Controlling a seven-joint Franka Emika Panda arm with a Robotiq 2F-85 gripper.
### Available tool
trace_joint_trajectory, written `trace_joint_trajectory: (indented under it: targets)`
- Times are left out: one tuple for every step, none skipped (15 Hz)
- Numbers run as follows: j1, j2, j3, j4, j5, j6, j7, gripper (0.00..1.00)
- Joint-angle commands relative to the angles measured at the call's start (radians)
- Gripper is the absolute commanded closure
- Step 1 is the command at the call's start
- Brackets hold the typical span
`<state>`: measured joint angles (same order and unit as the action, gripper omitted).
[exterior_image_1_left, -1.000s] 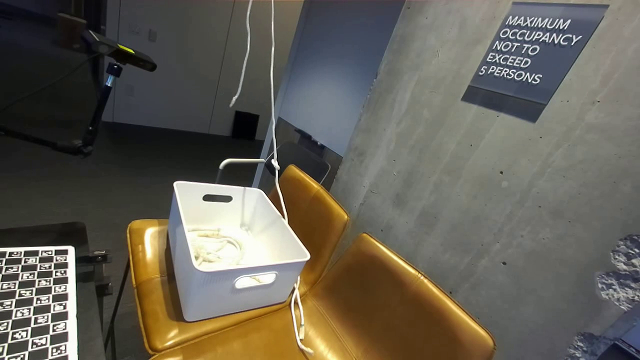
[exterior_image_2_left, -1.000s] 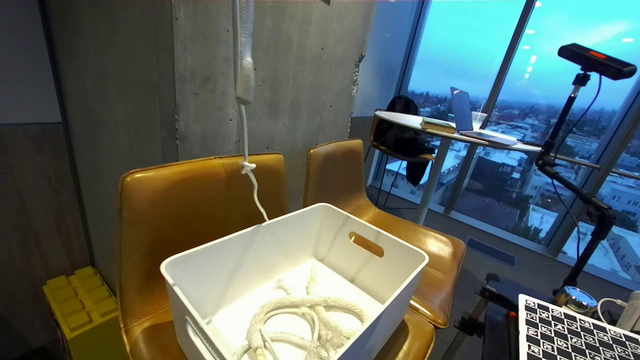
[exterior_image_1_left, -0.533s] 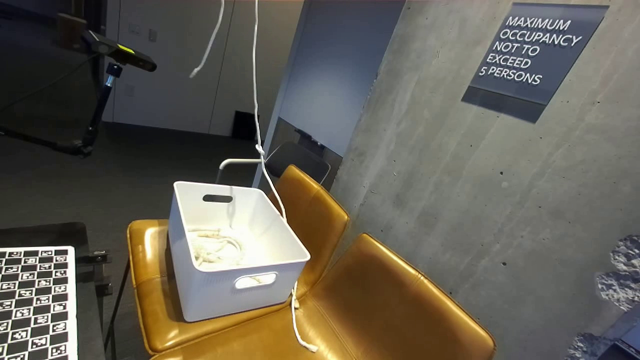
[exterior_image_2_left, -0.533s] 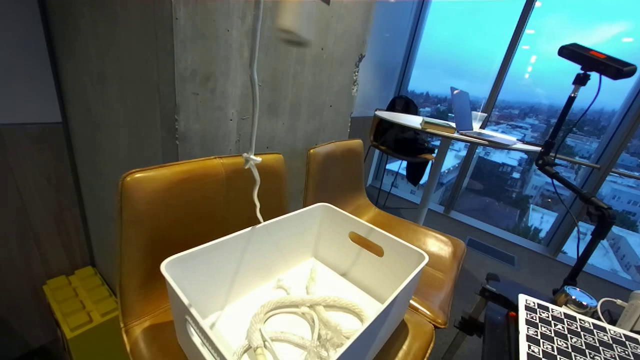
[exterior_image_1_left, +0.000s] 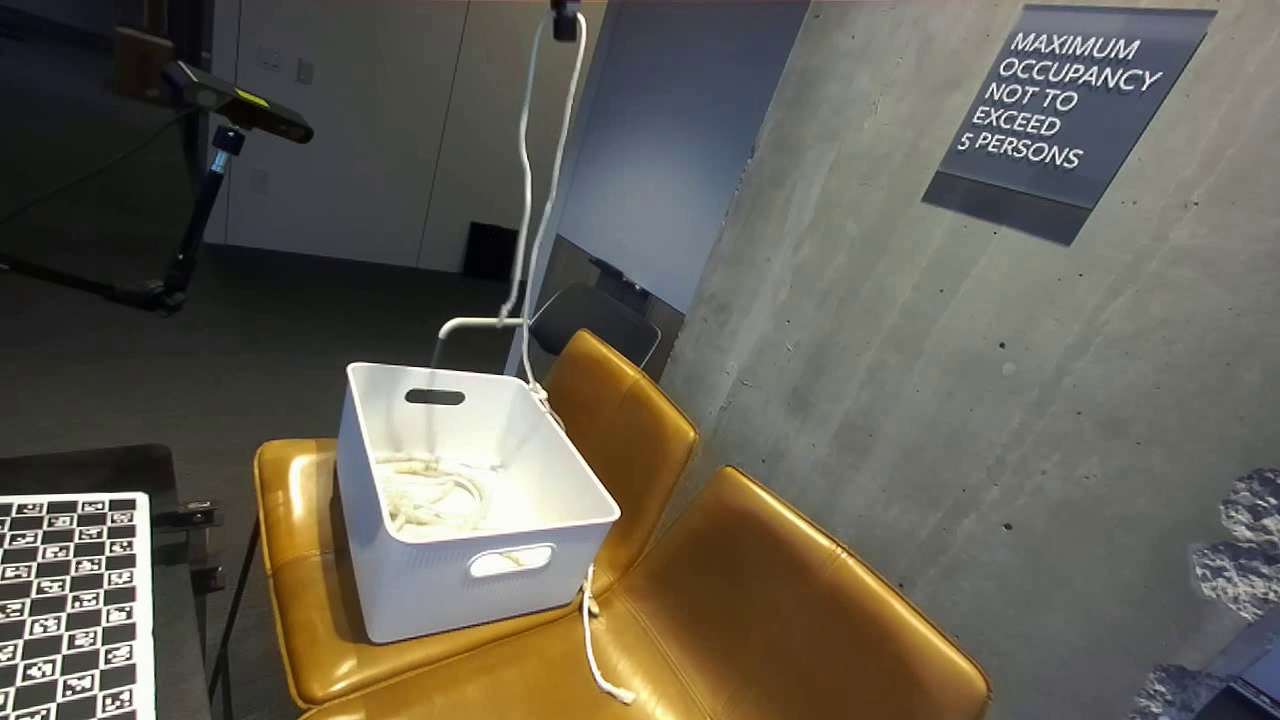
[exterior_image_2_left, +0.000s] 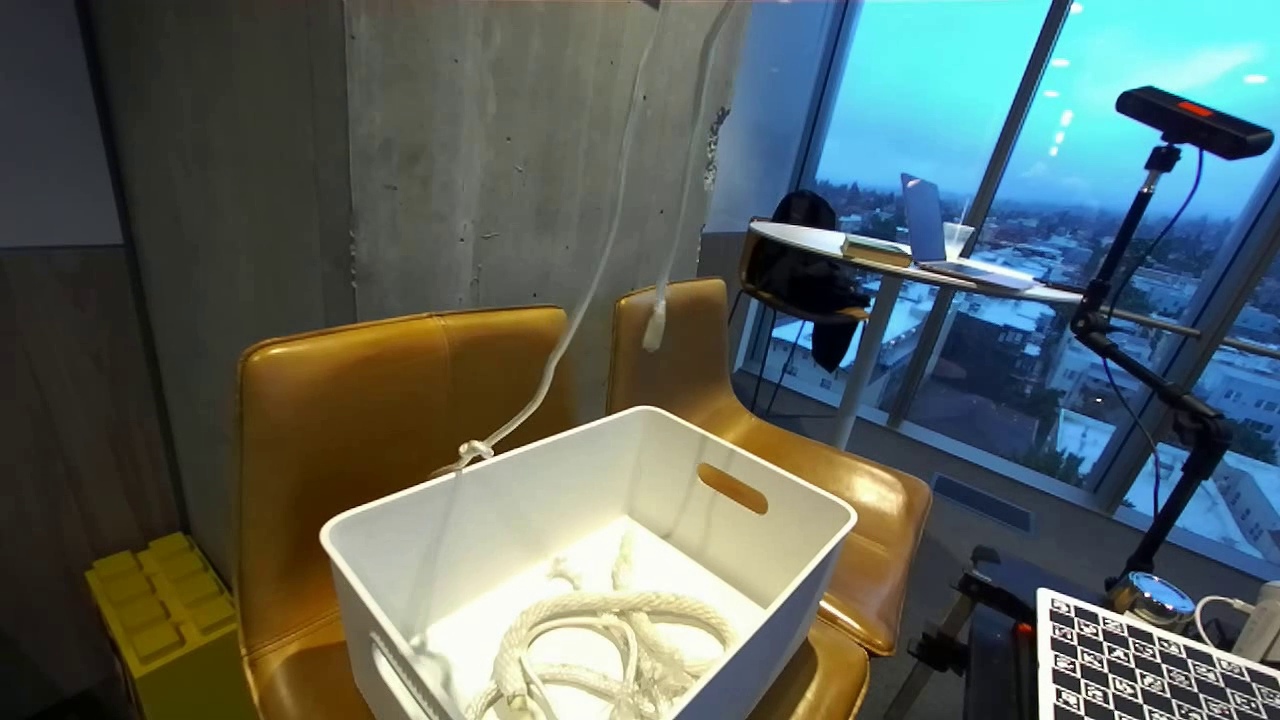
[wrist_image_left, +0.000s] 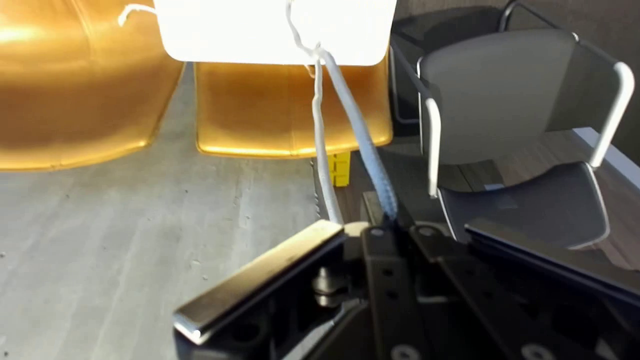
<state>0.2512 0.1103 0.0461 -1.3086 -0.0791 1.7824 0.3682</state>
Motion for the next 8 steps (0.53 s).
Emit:
trace_joint_trajectory:
  targets:
    - [-0.056, -0.046, -0.035, -0.250, 0.063, 0.148, -0.050, 0.99]
    - [-0.066, -0.038, -0.040, -0.290, 0.070, 0.185, -0.059, 0.99]
    - [-0.077, -0.030, -0.045, -0.329, 0.077, 0.225, -0.071, 0.99]
    - [-0.109, -0.022, -0.020, -0.357, 0.077, 0.250, -0.079, 0.99]
    - [-0.116, -0.015, -0.019, -0.382, 0.078, 0.271, -0.083, 0.99]
    - [-0.123, -0.013, -0.017, -0.411, 0.082, 0.292, -0.088, 0.99]
    - [-0.126, -0.011, -0.015, -0.436, 0.084, 0.309, -0.091, 0.99]
    - [-0.127, -0.010, -0.012, -0.459, 0.085, 0.326, -0.095, 0.99]
